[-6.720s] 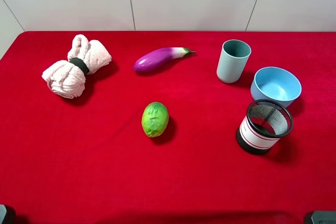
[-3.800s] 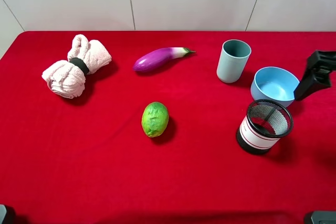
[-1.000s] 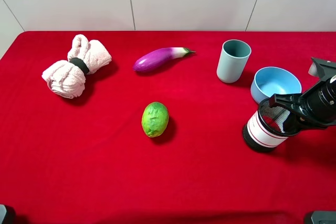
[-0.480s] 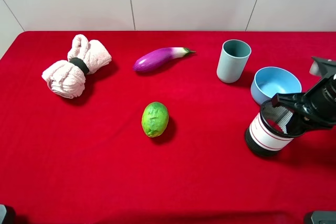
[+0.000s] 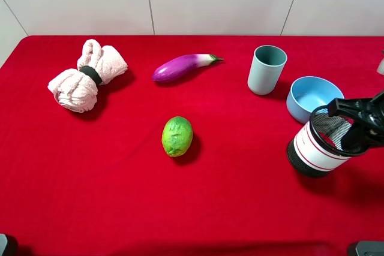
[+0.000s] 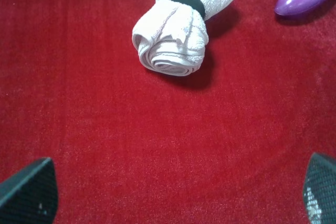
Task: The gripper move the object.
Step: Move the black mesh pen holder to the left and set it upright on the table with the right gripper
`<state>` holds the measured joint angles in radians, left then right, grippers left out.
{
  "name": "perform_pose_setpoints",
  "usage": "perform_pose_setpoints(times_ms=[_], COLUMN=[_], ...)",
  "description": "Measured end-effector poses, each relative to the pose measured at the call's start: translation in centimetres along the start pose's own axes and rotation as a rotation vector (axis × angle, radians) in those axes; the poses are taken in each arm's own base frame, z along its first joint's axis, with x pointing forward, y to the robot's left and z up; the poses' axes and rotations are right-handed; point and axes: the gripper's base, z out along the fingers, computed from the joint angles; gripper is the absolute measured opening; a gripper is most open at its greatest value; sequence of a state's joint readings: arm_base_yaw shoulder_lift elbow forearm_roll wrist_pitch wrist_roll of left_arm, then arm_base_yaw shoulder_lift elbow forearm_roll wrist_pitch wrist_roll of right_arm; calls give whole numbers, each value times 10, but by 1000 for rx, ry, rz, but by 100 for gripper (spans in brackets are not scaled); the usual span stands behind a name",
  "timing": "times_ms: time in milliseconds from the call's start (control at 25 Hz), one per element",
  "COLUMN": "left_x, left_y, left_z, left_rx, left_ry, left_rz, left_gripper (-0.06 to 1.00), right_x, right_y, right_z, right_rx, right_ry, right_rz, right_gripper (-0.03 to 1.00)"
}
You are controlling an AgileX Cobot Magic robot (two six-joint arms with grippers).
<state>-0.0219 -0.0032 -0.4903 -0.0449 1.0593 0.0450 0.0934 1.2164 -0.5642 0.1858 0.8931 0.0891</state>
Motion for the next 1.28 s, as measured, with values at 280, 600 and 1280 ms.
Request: perform_pose_setpoints(times_ms=[280,600,1280], left_x=[0,0,0], left_y=[0,0,0], left_z=[0,0,0], left_rx=[0,0,0], left_ry=[0,0,0], left_rz=[0,0,0], left_gripper=[92,92,92], right_x=[11,0,3], right_y=[1,9,89], right_z=[-15,-40,-55], right_rx=[-10,-37,-61], right_ry=[-1,-8,-34], right_rz=[7,-5,-224], right_gripper=[2,2,2])
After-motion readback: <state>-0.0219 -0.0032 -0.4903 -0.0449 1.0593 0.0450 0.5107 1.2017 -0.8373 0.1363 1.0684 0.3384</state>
